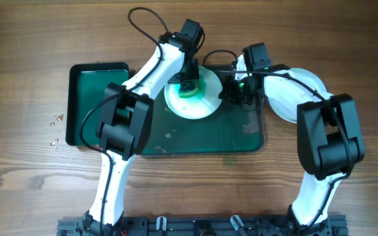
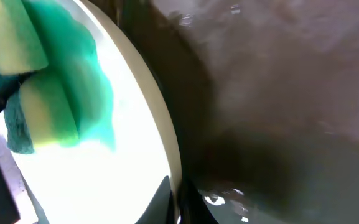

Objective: Clean dirty plates on tray and stack at the side
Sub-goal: 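Scrub the plate with the sponge while right gripper holds it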

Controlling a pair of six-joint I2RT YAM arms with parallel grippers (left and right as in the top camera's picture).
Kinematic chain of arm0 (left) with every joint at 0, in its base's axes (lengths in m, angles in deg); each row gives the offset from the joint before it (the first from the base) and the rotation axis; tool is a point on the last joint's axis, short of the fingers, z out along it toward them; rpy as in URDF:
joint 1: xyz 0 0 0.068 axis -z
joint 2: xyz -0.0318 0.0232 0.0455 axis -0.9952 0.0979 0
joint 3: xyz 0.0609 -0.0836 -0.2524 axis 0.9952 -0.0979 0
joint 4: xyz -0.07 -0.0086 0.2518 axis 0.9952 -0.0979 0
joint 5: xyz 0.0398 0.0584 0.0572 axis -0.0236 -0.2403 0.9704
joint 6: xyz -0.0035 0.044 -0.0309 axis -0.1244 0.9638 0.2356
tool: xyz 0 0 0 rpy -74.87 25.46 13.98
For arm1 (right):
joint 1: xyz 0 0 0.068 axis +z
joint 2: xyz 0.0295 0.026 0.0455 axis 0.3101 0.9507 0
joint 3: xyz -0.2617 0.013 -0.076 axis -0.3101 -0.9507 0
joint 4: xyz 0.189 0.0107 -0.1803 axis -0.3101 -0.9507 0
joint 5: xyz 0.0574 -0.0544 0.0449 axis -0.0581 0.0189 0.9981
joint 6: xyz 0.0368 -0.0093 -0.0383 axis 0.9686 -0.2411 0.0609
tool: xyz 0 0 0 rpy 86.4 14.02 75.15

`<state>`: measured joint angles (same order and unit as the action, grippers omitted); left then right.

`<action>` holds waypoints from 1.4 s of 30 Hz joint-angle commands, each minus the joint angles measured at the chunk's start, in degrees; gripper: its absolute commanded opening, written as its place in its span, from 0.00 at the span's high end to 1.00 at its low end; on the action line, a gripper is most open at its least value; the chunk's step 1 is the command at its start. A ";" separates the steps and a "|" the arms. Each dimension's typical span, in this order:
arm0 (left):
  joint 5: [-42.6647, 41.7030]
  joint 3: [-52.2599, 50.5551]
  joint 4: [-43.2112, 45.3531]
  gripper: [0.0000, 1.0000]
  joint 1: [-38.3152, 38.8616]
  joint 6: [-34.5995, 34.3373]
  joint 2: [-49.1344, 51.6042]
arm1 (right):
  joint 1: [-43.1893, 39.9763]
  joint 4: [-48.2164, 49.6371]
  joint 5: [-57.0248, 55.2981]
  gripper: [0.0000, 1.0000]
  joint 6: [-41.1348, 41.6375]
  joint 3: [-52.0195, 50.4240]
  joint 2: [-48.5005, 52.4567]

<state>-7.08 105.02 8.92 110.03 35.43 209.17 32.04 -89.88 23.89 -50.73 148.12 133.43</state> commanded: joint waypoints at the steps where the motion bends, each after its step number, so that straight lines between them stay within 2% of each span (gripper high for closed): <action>1: 15.98 -1.27 -4.87 0.96 -1.97 -5.20 2.27 | -0.42 -1.16 0.46 0.96 -1.33 -0.35 1.07; 3: 9.94 -1.27 -6.73 0.96 -1.86 -1.29 2.27 | -0.42 -1.14 0.46 0.95 -1.33 -0.35 1.07; 5: -2.67 -1.27 -8.66 0.96 -1.86 8.46 2.27 | -0.42 -1.16 0.46 0.96 -1.33 -0.35 1.07; 7: -19.30 -1.27 -11.45 0.96 -1.88 21.46 2.27 | -0.42 -1.11 0.50 0.96 -1.31 -0.35 1.07; 9: -31.30 -1.27 -14.10 0.96 -1.88 31.54 2.27 | -0.44 -1.09 0.68 0.96 -1.31 -0.35 1.07; 11: -38.53 -1.27 -15.37 0.96 -1.86 37.97 2.27 | -0.44 -1.09 0.66 0.96 -1.31 -0.35 1.07; 13: -39.80 -1.27 -14.21 0.96 -1.88 38.49 2.27 | -0.44 -1.09 0.66 0.96 -1.31 -0.35 1.07; 16: -39.50 -1.27 -10.08 0.96 -1.99 37.40 2.27 | -0.44 -1.09 0.66 0.96 -1.31 -0.35 1.07; 18: -36.94 -1.27 -6.78 0.96 -2.03 33.59 2.27 | -0.44 -1.07 0.66 0.96 -1.31 -0.35 1.07; 20: -27.21 -1.25 -3.13 0.96 -2.03 25.20 2.25 | -0.44 -1.07 0.66 0.96 -1.33 -0.35 1.07; 24: 6.32 -1.09 -2.78 0.96 -2.03 4.46 1.60 | -0.44 -1.09 0.63 0.96 -1.40 -0.35 1.07; 25: 10.01 -1.09 -3.72 0.96 -2.03 1.49 1.38 | -0.44 -1.09 0.66 0.96 -1.44 -0.35 1.07; 28: 15.58 -1.09 -7.04 0.96 -1.99 -4.90 0.96 | -0.44 -1.03 0.63 0.96 -1.44 -0.35 1.07; 33: 15.10 -1.09 -9.79 0.96 -1.73 -6.73 0.96 | -0.44 -0.94 0.66 0.96 -1.44 -0.35 1.07; 34: 12.98 -1.09 -9.86 0.96 -1.49 -4.87 0.96 | -0.44 -0.92 0.66 0.96 -1.44 -0.35 1.07; 36: 3.28 -1.09 -9.35 0.96 -1.09 3.87 0.96 | -0.44 -0.92 0.66 0.96 -1.42 -0.35 1.07; 39: -20.33 -1.09 -9.53 0.96 -0.87 21.90 0.96 | -0.44 -0.90 0.66 0.96 -1.42 -0.35 1.07; 40: -30.47 -1.09 -10.29 0.96 -0.83 28.59 0.96 | -0.44 -0.90 0.66 0.96 -1.42 -0.35 1.07; 42: -43.60 -1.09 -11.06 0.96 -0.83 36.28 0.96 | -0.44 -0.90 0.66 0.96 -1.42 -0.35 1.07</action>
<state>-18.73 104.85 -1.09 108.22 51.43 208.71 31.60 -90.58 25.50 -51.80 148.12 133.64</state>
